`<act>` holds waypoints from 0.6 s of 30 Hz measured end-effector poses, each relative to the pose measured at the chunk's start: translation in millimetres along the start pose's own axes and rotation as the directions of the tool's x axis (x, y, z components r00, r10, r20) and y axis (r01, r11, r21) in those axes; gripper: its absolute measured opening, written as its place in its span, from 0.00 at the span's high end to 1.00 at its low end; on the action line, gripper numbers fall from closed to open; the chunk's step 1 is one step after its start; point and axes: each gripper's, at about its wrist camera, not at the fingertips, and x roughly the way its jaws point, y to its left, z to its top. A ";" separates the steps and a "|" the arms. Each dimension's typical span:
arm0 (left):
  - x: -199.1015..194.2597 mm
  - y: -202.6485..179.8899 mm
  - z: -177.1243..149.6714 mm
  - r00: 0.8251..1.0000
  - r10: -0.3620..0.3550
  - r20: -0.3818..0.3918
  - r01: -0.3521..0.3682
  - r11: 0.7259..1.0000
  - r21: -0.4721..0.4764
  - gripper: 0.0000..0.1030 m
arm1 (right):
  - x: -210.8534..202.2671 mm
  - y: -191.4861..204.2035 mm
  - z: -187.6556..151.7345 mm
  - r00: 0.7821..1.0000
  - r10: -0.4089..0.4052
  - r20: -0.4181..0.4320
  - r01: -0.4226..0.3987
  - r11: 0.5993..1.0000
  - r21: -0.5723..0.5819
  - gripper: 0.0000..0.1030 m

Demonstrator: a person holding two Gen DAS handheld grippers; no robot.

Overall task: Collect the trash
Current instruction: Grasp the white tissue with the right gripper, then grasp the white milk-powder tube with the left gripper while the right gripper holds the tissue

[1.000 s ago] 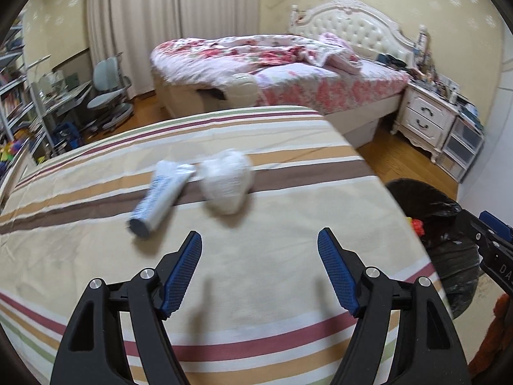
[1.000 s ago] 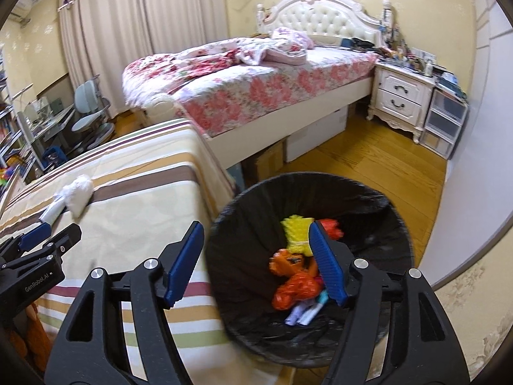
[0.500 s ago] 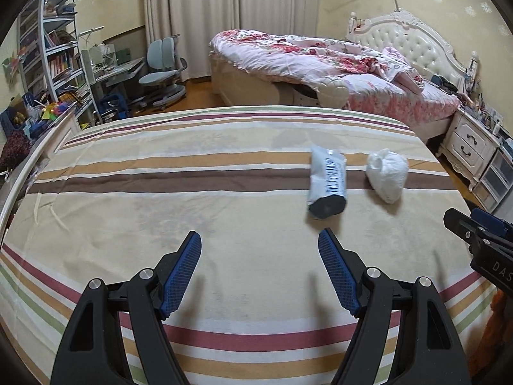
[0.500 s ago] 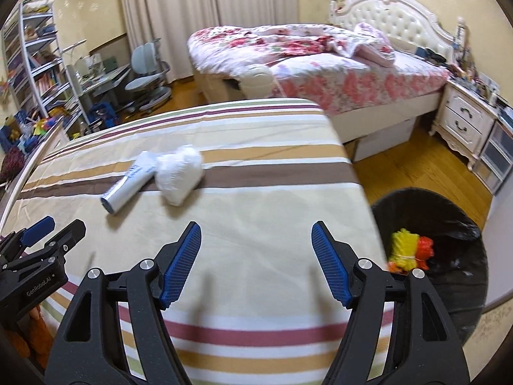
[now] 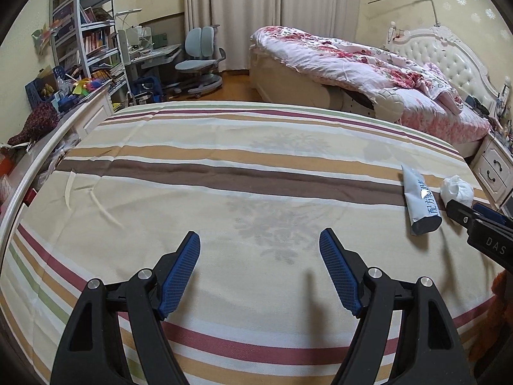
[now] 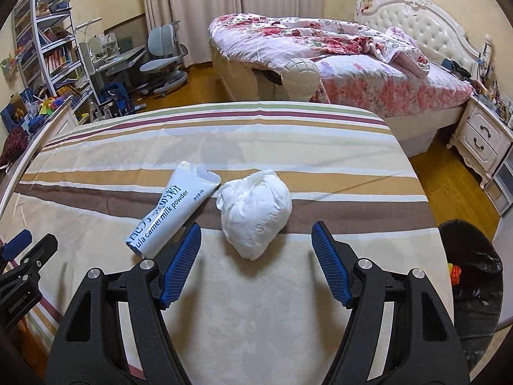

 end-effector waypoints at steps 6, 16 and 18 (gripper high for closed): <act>0.0 -3.7 0.7 1.000 -0.006 0.000 0.006 1.000 0.013 0.27 | 13.3 5.2 8.3 1.000 -0.012 -0.023 0.012 1.000 0.003 0.40; -5.0 -31.6 1.8 0.997 -0.078 0.003 0.077 0.995 0.055 0.27 | 12.7 -14.9 4.4 0.998 -0.035 -0.043 0.035 0.999 0.008 0.65; -5.9 -43.9 1.4 0.995 -0.096 0.004 0.096 0.993 0.074 0.27 | 9.4 -25.7 -0.1 0.998 -0.035 -0.045 0.036 0.999 0.025 0.65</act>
